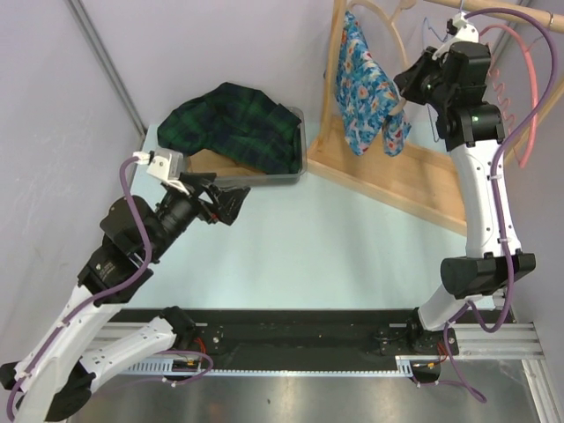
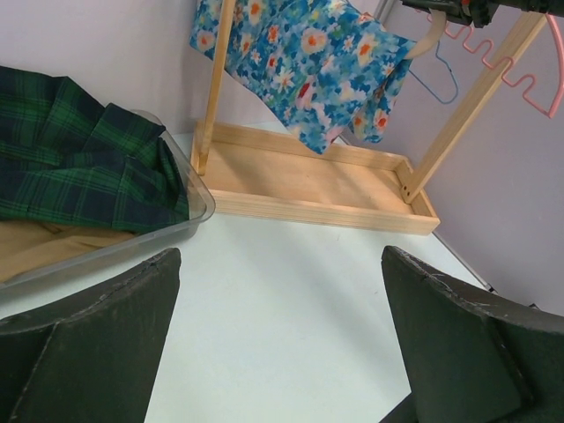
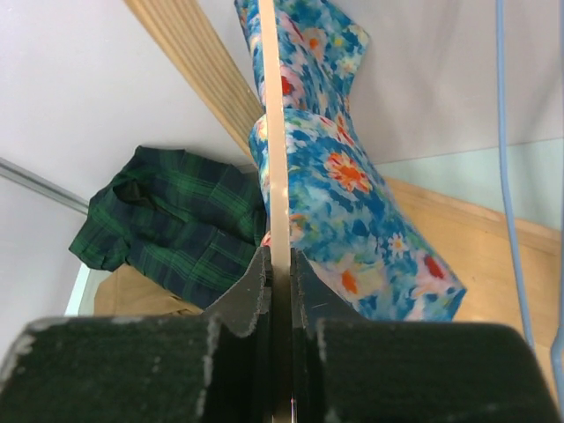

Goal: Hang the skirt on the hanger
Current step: Hang the hanger with skirt onto the clothesline

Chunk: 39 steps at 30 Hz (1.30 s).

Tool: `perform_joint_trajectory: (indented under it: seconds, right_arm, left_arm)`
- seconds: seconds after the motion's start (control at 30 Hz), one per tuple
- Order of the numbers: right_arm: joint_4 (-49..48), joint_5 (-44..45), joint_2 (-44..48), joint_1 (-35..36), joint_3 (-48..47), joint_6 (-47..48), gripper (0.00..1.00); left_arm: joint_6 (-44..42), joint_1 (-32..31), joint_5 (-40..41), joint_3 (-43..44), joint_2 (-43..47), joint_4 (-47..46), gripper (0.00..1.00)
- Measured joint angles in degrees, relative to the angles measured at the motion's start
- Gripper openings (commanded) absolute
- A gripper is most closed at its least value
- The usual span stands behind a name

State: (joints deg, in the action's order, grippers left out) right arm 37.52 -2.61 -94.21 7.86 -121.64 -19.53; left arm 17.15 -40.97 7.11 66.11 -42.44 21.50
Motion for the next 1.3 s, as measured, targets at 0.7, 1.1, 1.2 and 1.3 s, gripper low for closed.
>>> perform_joint_trajectory:
  seconds: [0.7,1.1,1.2,1.3]
  right_arm:
    - [3.9,-14.7,-1.6,-8.1,-1.9,-2.8,0.01]
    - [4.0,-17.3,-0.8,-9.0,0.0,-3.4,0.72]
    - [3.7,-16.6,0.9,-9.0,0.4,-3.4,0.75]
    - [3.0,-14.7,5.1,-9.0,2.4,-3.3,0.76]
  left_arm:
    - [2.4,0.0,0.2,0.0,-3.0,0.1,1.0]
    - [4.7,0.0,4.5,0.0,-5.5,0.9,1.0]
    - [5.2,0.0,6.9,0.0,-7.7,1.8,1.0]
    - [5.4,0.0,10.2,0.1,-11.0,2.9,1.0]
